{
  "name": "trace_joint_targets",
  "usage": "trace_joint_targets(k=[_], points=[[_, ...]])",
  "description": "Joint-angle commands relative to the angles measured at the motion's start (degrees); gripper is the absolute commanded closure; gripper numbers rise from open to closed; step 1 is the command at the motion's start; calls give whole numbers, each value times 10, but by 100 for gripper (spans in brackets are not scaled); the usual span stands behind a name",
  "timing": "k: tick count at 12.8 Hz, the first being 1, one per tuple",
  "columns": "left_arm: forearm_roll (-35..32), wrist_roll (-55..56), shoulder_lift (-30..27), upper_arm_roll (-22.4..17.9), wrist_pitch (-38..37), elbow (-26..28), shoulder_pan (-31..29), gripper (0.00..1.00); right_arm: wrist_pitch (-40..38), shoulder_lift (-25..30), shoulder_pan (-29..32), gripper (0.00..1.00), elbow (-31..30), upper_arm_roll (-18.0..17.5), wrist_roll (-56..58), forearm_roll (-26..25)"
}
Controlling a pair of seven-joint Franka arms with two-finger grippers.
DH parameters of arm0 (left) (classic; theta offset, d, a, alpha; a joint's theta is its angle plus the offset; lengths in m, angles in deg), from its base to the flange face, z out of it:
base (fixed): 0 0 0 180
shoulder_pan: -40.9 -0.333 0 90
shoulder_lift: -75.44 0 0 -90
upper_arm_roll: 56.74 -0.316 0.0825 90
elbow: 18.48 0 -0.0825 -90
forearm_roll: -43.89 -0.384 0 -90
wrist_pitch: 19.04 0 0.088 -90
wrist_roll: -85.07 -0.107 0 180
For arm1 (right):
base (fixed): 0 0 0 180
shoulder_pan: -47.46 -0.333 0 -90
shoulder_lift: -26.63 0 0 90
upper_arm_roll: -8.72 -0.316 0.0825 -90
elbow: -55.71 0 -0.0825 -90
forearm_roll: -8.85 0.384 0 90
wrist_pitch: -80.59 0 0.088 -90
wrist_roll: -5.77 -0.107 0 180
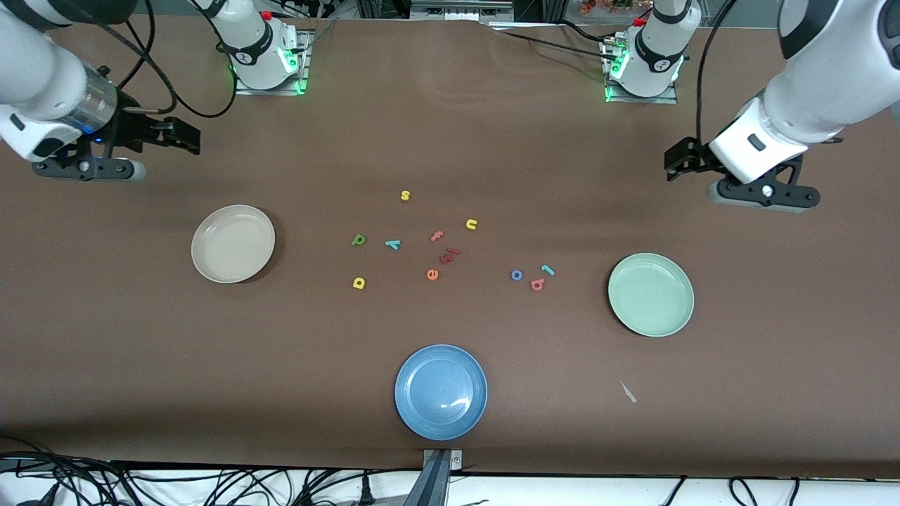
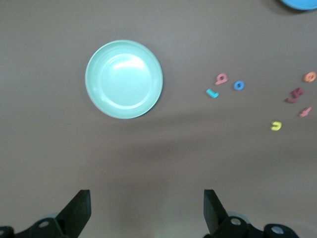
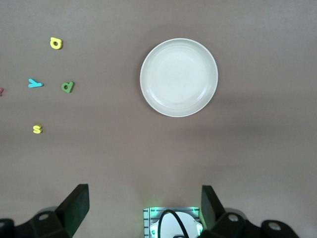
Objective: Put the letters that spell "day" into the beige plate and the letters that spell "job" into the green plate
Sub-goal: 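Reach the left gripper to the cyan l while the right gripper reaches the green d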
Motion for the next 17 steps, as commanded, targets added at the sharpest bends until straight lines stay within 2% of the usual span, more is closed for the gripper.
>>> trace_joint_targets(k=[1,2,4,6,10,12,15,17], points=[[7,78,89,0,-13,-101,45,0,-9,2,3,0,5,-38,-16,8],[12,89,108,0,-10,-117,52,0,-8,1,3,0,4,-55,-22,8],[11,100,153,0,-4,-156,72,0,2,-8,2,0,-10,-81,-122,4],[11,101,183,0,23,-169,74,0,36,-30,-7,0,-16,-121,-197,0],[5,131,245,-2,106,-169,99,0,142,-87,-61,0,-47,-127,-306,0],[4,185,259,-1,112,-167,99,0,223,-93,-73,0,-101,-127,-311,1],[9,256,263,-4,108,-157,87,0,385,-101,-74,0,-199,-130,-322,1],[3,249,282,-6,108,-155,63,0,447,-137,-74,0,-219,-130,-322,2]])
